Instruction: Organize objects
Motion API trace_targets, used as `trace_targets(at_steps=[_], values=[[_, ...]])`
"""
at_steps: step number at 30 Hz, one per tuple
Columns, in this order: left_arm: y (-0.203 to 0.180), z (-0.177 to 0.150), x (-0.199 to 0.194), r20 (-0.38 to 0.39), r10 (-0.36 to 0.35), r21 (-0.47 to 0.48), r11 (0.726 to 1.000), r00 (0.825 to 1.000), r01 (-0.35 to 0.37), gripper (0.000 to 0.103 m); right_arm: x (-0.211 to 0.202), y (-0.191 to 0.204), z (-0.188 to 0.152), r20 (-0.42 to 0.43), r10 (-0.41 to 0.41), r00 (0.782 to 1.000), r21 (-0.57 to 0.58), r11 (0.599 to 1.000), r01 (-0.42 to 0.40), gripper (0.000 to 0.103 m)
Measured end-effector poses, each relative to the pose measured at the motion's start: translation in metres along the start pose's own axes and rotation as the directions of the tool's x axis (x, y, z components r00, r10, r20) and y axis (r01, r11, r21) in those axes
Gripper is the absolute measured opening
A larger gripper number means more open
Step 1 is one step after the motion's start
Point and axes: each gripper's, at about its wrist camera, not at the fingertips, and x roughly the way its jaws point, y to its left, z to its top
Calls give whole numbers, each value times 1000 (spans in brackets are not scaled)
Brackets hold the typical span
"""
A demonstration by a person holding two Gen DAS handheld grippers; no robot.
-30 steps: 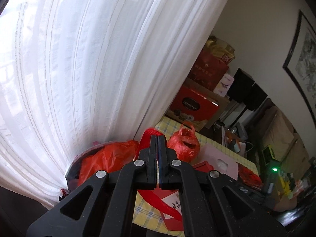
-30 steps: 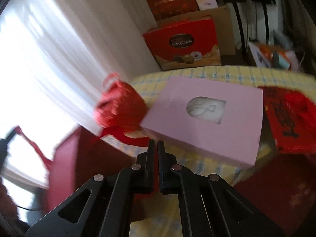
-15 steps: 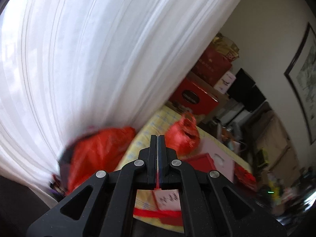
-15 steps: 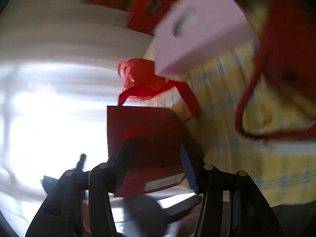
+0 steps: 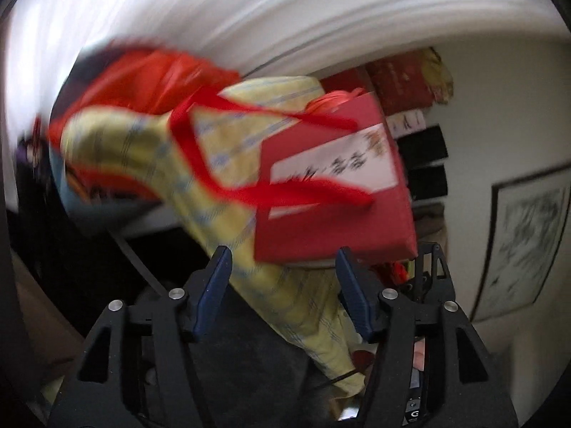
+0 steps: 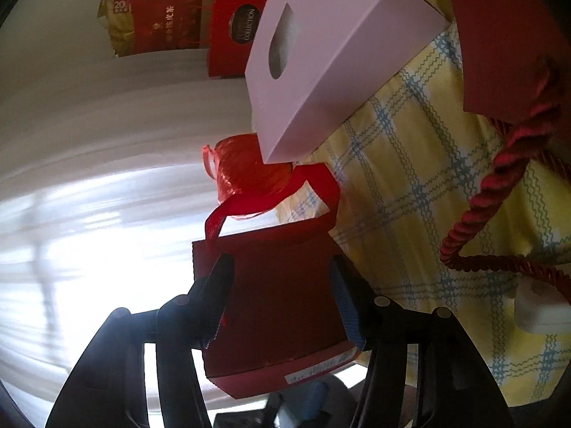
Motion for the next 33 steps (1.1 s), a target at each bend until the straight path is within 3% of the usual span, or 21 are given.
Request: trace_targets(at_steps=[3, 4, 13, 18, 26, 33], values=[[16, -4, -8, 72, -35, -97, 994, 997, 41, 62, 0, -1, 2, -5, -1, 1000, 6, 1000, 1, 58], [17, -2, -10, 97, -39, -107, 993, 994, 50, 66, -1, -1, 2, -4, 1, 1000, 7, 1000, -1, 58], [28, 26, -18, 219, -145, -193, 963, 965, 189, 76, -8, -6, -2, 12, 66, 998, 61, 996, -67, 60], [28, 29, -8, 201, -247, -260, 920, 948, 295, 76, -6, -5, -4, 24, 88, 996, 92, 992, -90, 63], [38, 18, 2, 176, -282, -335, 884, 943, 327, 77, -12, 0, -10, 17, 152, 988, 134, 979, -153, 64], [29, 19, 3, 189, -291, -311, 888, 938, 338, 78, -14, 2, -12, 29, 157, 987, 157, 975, -159, 65]])
